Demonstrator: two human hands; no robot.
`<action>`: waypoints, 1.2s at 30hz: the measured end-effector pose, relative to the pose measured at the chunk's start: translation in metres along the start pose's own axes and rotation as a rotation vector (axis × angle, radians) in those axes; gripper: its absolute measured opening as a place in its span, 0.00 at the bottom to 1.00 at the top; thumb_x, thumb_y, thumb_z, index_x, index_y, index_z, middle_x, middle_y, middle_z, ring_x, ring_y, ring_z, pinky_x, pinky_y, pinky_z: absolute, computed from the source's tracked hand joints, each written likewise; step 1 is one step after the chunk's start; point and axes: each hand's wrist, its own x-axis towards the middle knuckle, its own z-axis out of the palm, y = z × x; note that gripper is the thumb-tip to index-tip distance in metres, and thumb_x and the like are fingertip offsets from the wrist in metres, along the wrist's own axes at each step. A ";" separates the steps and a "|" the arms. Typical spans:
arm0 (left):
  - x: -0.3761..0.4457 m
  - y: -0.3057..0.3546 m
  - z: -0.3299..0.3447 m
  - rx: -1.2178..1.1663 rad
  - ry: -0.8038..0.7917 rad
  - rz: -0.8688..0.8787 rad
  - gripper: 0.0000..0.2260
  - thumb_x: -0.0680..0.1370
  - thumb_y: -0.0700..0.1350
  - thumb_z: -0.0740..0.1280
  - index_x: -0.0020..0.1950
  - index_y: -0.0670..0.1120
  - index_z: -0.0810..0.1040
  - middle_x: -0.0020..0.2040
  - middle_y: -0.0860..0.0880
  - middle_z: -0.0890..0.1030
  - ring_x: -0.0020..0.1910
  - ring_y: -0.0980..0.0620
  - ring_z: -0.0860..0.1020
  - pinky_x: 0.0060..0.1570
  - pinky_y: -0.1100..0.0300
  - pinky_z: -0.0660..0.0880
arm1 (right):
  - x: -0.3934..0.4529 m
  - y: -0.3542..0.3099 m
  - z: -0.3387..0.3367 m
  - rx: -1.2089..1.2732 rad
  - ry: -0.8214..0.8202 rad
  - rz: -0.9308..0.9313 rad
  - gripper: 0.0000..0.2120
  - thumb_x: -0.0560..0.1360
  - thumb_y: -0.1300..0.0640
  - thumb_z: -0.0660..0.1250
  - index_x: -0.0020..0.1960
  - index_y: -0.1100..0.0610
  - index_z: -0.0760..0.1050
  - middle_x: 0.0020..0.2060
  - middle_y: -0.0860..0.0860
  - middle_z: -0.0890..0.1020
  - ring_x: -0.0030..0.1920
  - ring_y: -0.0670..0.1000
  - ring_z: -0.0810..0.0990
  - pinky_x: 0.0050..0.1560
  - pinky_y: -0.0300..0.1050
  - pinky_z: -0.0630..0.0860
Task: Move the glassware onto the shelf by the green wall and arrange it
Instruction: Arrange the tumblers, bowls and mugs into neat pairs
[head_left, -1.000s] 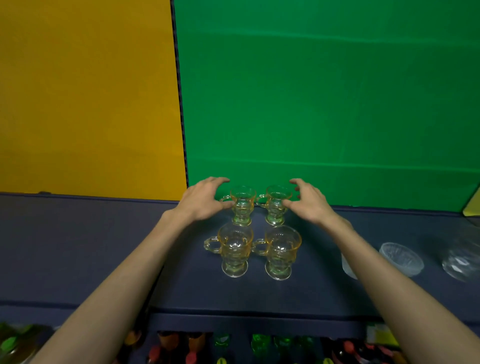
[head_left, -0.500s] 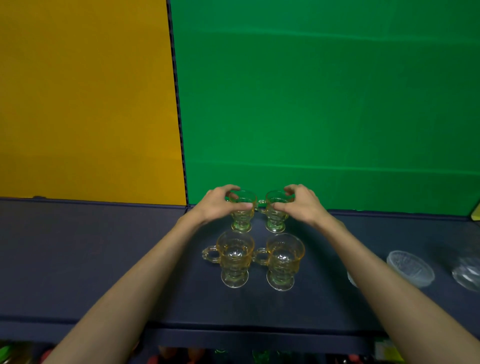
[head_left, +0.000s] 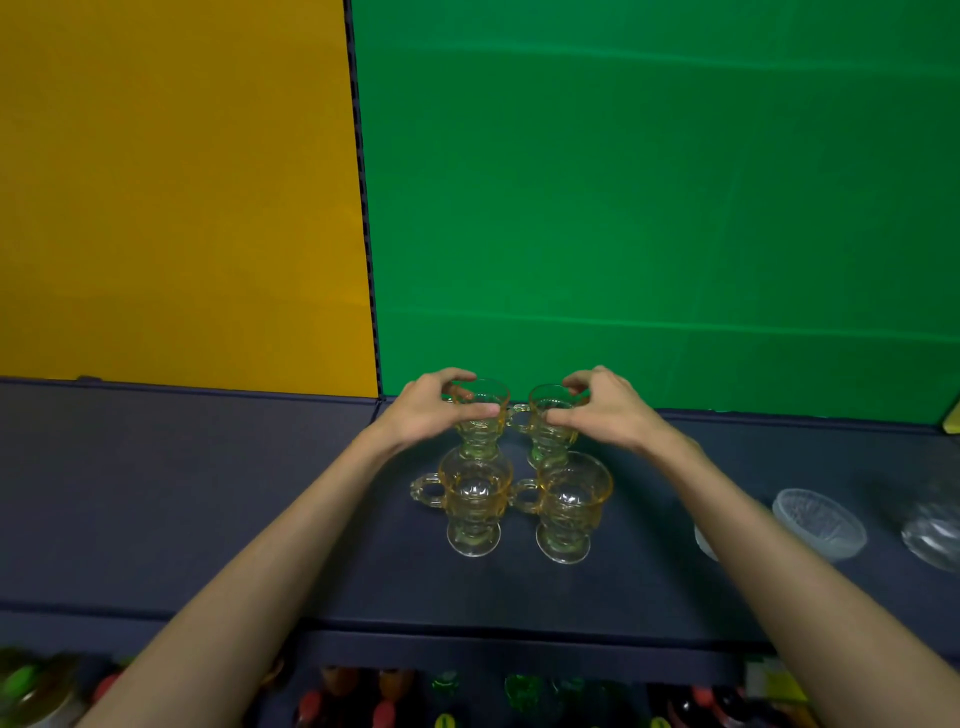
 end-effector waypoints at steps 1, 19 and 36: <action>-0.002 0.000 0.000 -0.001 -0.002 0.001 0.35 0.69 0.62 0.75 0.73 0.51 0.72 0.62 0.51 0.80 0.62 0.51 0.77 0.64 0.53 0.71 | -0.002 -0.001 0.000 -0.003 -0.001 -0.001 0.36 0.68 0.43 0.74 0.71 0.58 0.72 0.66 0.54 0.76 0.64 0.54 0.75 0.65 0.48 0.72; -0.026 0.008 0.000 -0.010 -0.037 -0.028 0.34 0.68 0.60 0.78 0.70 0.52 0.74 0.56 0.53 0.82 0.58 0.53 0.79 0.61 0.57 0.73 | -0.031 -0.004 -0.004 -0.029 0.017 0.008 0.35 0.67 0.42 0.74 0.68 0.58 0.74 0.64 0.54 0.77 0.62 0.53 0.76 0.63 0.48 0.73; -0.035 0.013 -0.002 0.053 -0.013 -0.040 0.40 0.67 0.64 0.77 0.75 0.53 0.70 0.66 0.49 0.78 0.65 0.49 0.76 0.63 0.54 0.72 | -0.039 -0.007 -0.003 -0.031 -0.007 -0.003 0.37 0.71 0.39 0.71 0.73 0.57 0.68 0.70 0.55 0.71 0.70 0.55 0.70 0.69 0.52 0.69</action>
